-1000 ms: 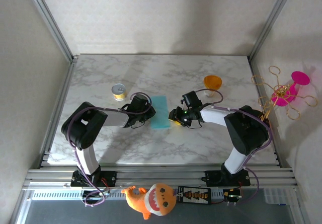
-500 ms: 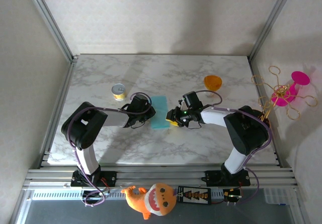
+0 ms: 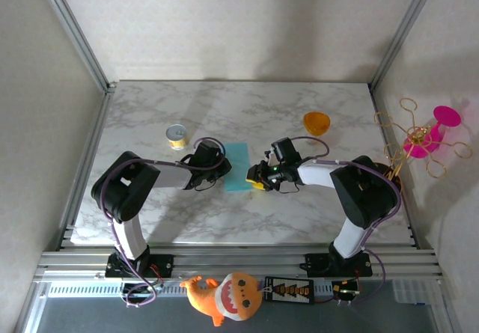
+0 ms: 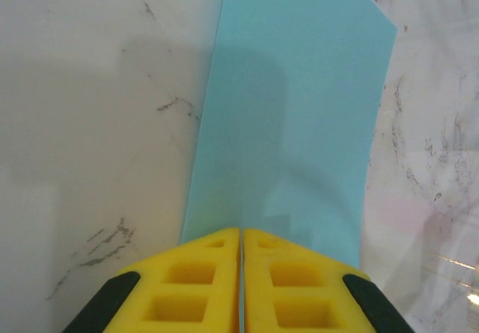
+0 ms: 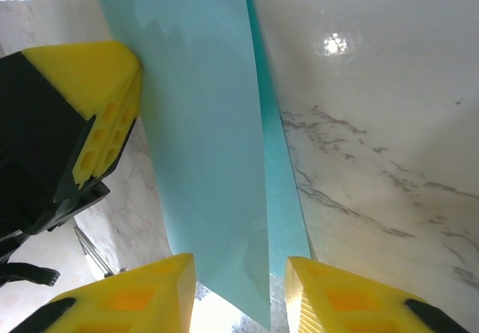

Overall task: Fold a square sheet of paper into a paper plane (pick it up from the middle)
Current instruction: Fold the triangle a second time at the center of the table.

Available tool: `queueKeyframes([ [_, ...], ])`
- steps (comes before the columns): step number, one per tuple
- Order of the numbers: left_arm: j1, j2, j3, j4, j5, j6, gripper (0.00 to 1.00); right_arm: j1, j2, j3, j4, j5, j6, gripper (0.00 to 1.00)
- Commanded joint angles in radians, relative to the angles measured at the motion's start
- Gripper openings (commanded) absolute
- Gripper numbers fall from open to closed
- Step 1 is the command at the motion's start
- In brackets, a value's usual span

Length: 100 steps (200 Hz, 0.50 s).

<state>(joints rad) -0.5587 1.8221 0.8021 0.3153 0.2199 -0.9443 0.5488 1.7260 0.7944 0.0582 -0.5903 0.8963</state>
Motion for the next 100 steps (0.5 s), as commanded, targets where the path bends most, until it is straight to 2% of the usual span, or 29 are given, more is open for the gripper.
queueKeyframes([
  [1, 0.008, 0.013, -0.017, -0.057, -0.032, -0.001, 0.10, 0.011, 0.010, -0.014, 0.063, -0.026, 0.024, 0.36],
  [27, 0.008, 0.004, -0.015, -0.053, -0.027, -0.005, 0.10, 0.011, 0.025, -0.012, 0.130, -0.024, 0.069, 0.32],
  [64, 0.008, -0.033, 0.010, -0.061, -0.015, 0.004, 0.10, 0.011, 0.033, -0.001, 0.103, 0.013, 0.077, 0.23],
  [100, 0.009, -0.057, 0.030, -0.039, 0.015, 0.026, 0.12, 0.011, 0.003, -0.017, 0.047, 0.042, 0.066, 0.09],
])
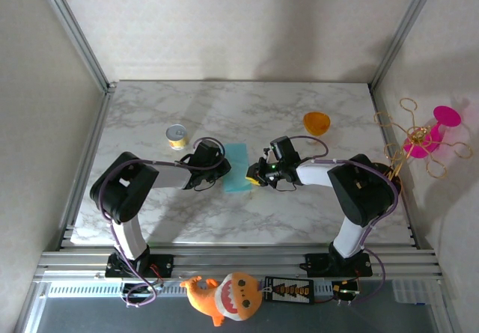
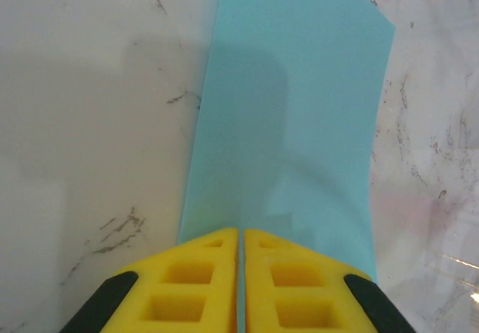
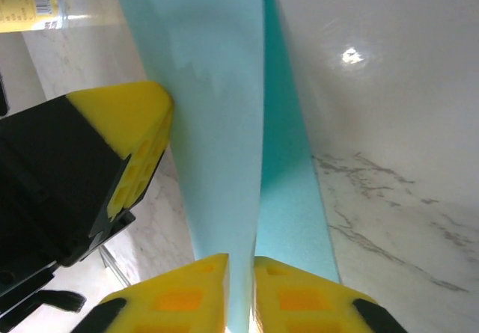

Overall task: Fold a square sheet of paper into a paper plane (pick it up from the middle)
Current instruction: Fold the triangle a second time at the center of the table.

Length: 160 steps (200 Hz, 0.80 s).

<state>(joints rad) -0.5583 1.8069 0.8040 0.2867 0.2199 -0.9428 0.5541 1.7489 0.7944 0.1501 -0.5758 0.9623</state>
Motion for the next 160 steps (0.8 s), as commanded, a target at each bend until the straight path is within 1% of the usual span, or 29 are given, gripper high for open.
queueKeyframes([
  [1, 0.009, -0.043, 0.029, -0.009, 0.018, 0.026, 0.12, 0.005, -0.021, -0.017, -0.047, 0.027, -0.001, 0.08],
  [23, 0.009, -0.085, 0.059, -0.004, 0.038, 0.073, 0.16, 0.006, -0.038, -0.015, -0.085, 0.034, -0.018, 0.00],
  [48, 0.009, -0.085, 0.078, -0.017, 0.039, 0.101, 0.19, 0.004, -0.042, 0.001, -0.156, 0.055, -0.060, 0.00],
  [112, 0.008, 0.045, 0.122, -0.055, 0.073, 0.098, 0.14, -0.019, -0.031, 0.042, -0.285, 0.092, -0.177, 0.00],
  [160, 0.008, 0.083, 0.109, -0.065, 0.078, 0.085, 0.13, -0.026, -0.029, 0.052, -0.263, 0.073, -0.166, 0.00],
])
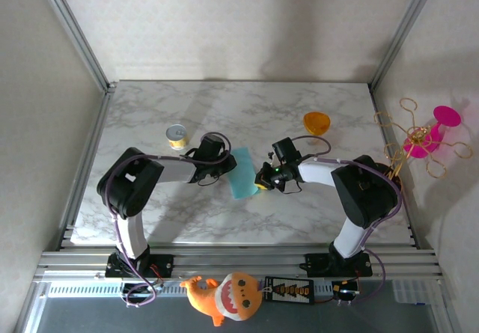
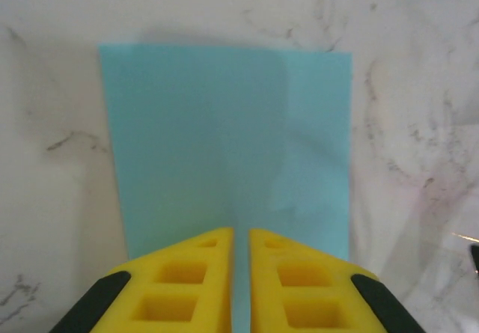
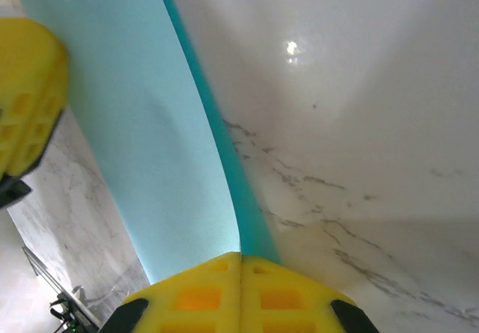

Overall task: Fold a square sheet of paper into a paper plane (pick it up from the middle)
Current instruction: Fold the triangle a second time at the center of the table.

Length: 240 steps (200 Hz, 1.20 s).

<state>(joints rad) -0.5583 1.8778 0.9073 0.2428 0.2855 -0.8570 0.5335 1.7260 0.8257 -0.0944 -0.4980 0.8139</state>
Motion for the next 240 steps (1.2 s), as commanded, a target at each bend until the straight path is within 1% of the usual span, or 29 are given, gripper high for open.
queueKeyframes([
  [1, 0.008, 0.012, 0.006, -0.022, 0.011, 0.000, 0.13, -0.006, -0.005, 0.021, -0.018, -0.007, -0.018, 0.00],
  [15, 0.008, 0.021, 0.003, -0.025, 0.007, -0.001, 0.13, -0.005, -0.006, 0.020, -0.014, -0.025, -0.013, 0.00],
  [37, 0.008, 0.025, -0.005, -0.022, 0.000, -0.005, 0.12, -0.005, -0.015, 0.012, -0.020, -0.053, -0.009, 0.10],
  [52, 0.008, 0.026, -0.005, -0.022, -0.003, -0.005, 0.12, -0.004, -0.023, 0.005, -0.029, -0.065, -0.007, 0.15],
  [72, 0.008, 0.024, -0.006, -0.023, -0.005, -0.002, 0.12, -0.005, -0.029, -0.007, -0.049, -0.070, -0.007, 0.17],
  [149, 0.008, 0.017, -0.004, -0.023, 0.000, 0.011, 0.12, -0.008, -0.069, -0.028, -0.092, -0.024, -0.011, 0.16],
  [176, 0.008, 0.016, -0.001, -0.019, 0.004, 0.016, 0.12, -0.008, -0.071, -0.026, -0.102, -0.021, -0.014, 0.11],
  [202, 0.008, 0.017, 0.002, -0.019, 0.006, 0.021, 0.12, -0.008, -0.084, -0.015, -0.126, 0.013, -0.031, 0.06],
  [219, 0.008, 0.019, 0.005, -0.018, 0.010, 0.024, 0.12, -0.007, -0.080, 0.001, -0.114, 0.007, -0.045, 0.03],
  [240, 0.008, 0.022, 0.010, -0.019, 0.012, 0.029, 0.12, 0.012, -0.055, 0.043, -0.110, 0.005, -0.062, 0.01],
])
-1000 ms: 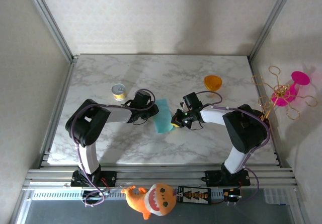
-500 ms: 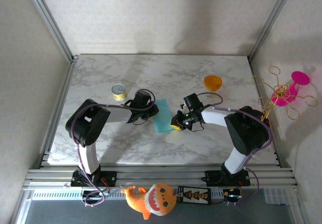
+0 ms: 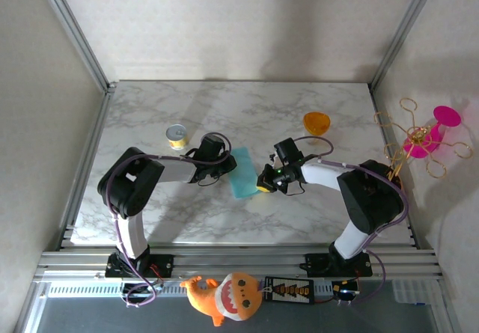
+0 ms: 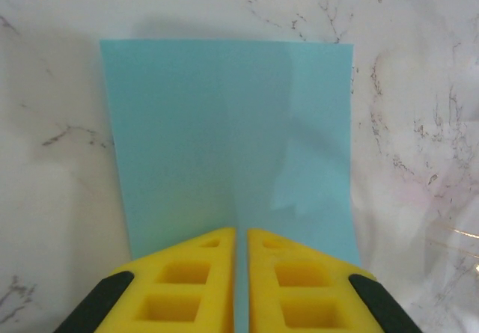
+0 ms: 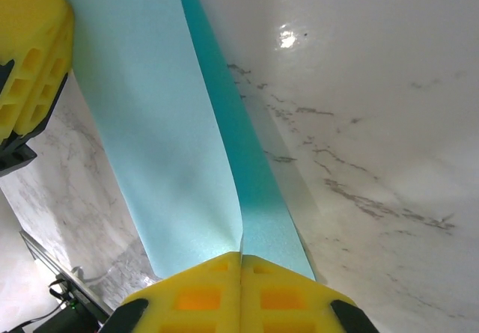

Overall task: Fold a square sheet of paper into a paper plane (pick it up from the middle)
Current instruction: Fold the triangle a second time at the center of the table.

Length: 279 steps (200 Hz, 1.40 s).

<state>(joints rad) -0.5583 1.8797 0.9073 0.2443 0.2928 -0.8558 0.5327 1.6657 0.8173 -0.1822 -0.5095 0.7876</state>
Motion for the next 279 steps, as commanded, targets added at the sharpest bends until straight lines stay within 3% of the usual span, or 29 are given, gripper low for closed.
queueKeyframes([
  [1, 0.008, 0.021, 0.011, -0.020, 0.006, 0.029, 0.12, 0.014, 0.007, 0.053, -0.022, 0.017, -0.037, 0.01],
  [61, 0.008, 0.013, 0.021, -0.039, 0.019, 0.070, 0.13, 0.068, 0.095, 0.138, -0.002, -0.009, -0.056, 0.01],
  [130, 0.008, 0.001, 0.038, -0.027, 0.031, 0.083, 0.17, 0.073, 0.072, 0.131, 0.024, -0.018, -0.041, 0.03],
  [190, 0.006, -0.148, -0.039, -0.024, -0.024, 0.032, 0.28, 0.074, 0.052, 0.131, -0.063, 0.031, -0.047, 0.03],
  [224, -0.007, -0.155, -0.118, 0.043, 0.007, -0.042, 0.25, 0.074, 0.036, 0.111, -0.096, 0.033, -0.047, 0.06],
  [279, -0.012, -0.076, -0.107, 0.062, 0.022, -0.044, 0.19, 0.070, 0.034, 0.098, -0.126, 0.069, -0.048, 0.13],
])
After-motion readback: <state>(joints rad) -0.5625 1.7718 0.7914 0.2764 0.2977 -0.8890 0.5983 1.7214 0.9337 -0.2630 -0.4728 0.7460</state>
